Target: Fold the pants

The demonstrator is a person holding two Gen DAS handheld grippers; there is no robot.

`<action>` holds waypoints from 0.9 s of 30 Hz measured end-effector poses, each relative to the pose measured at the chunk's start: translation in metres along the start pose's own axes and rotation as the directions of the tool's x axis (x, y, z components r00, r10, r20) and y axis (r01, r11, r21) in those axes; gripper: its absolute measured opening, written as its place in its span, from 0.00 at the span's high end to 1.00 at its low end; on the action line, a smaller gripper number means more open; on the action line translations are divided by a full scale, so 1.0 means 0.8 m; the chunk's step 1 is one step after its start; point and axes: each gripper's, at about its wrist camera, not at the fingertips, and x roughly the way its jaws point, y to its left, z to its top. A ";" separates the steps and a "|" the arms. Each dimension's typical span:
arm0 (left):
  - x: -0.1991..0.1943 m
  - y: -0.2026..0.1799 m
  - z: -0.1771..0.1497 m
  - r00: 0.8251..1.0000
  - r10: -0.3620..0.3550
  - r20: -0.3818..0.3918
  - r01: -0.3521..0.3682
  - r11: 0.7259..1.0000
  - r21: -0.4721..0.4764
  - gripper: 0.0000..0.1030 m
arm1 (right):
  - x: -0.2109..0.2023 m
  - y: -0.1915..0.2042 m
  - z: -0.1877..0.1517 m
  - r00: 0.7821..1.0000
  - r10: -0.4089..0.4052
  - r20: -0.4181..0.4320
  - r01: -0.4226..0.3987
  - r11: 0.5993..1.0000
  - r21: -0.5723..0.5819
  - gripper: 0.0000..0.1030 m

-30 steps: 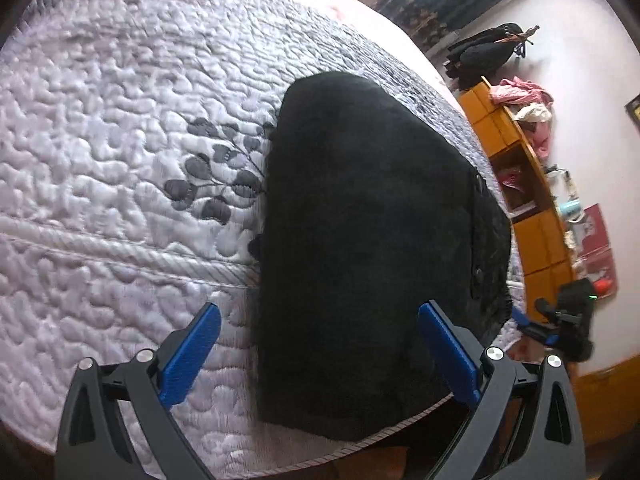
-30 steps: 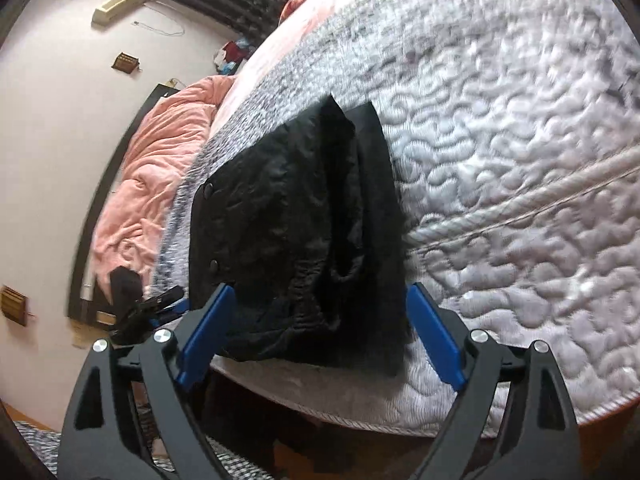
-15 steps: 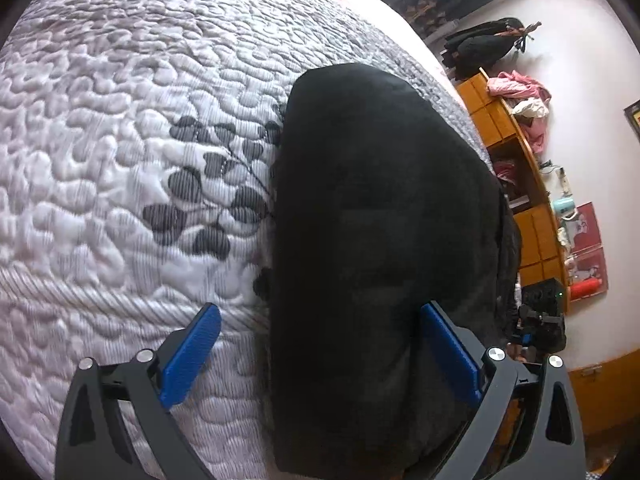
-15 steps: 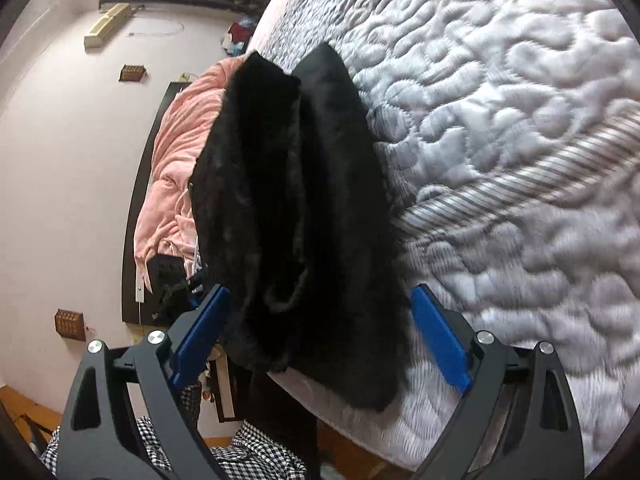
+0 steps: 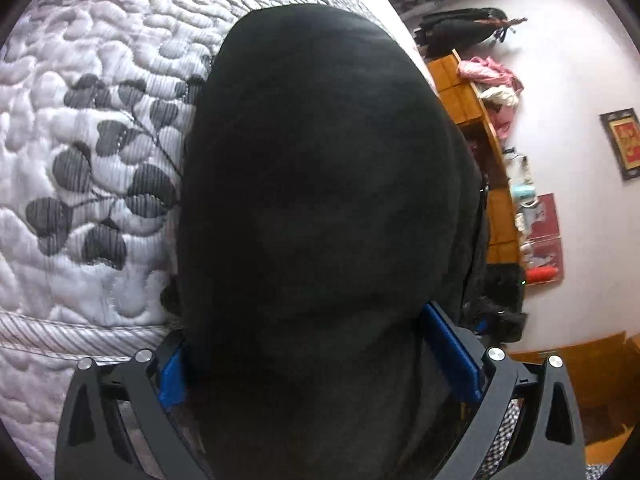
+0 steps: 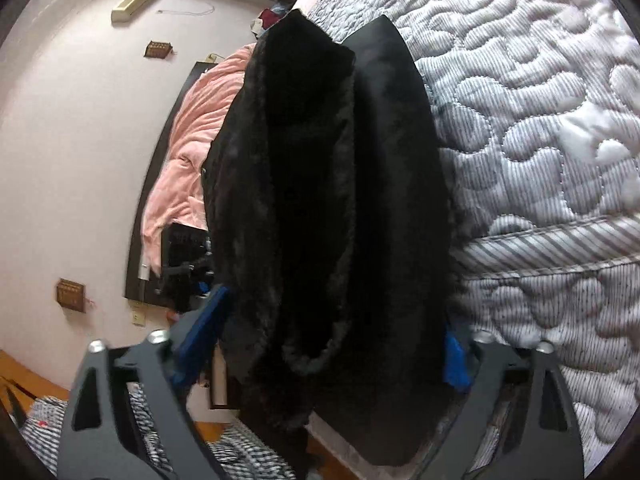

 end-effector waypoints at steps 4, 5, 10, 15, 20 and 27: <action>-0.014 -0.004 -0.009 0.999 -0.027 0.032 0.027 1.000 0.004 0.33 | -0.013 0.009 -0.012 0.998 -0.008 0.065 0.008 1.000 -0.006 0.55; -0.018 -0.006 -0.011 0.998 -0.044 0.048 0.044 0.999 0.001 0.45 | -0.015 0.017 -0.014 0.997 -0.015 0.076 0.017 1.000 -0.021 0.58; -0.034 -0.010 -0.012 0.983 -0.123 0.139 0.128 0.991 -0.025 0.71 | -0.026 0.072 -0.010 0.991 -0.035 0.127 0.050 0.992 -0.113 0.63; -0.053 -0.038 0.010 0.961 -0.164 0.223 0.160 0.987 0.036 0.74 | -0.045 0.126 0.031 0.982 -0.062 0.176 0.099 0.973 -0.210 0.64; -0.075 -0.061 0.065 0.935 -0.148 0.321 0.130 0.988 0.077 0.74 | -0.036 0.156 0.111 0.974 -0.067 0.219 0.121 0.962 -0.246 0.63; -0.046 -0.032 0.154 0.945 0.050 0.324 -0.064 0.997 0.032 0.72 | 0.036 0.094 0.222 0.968 -0.201 0.151 0.215 0.973 -0.086 0.62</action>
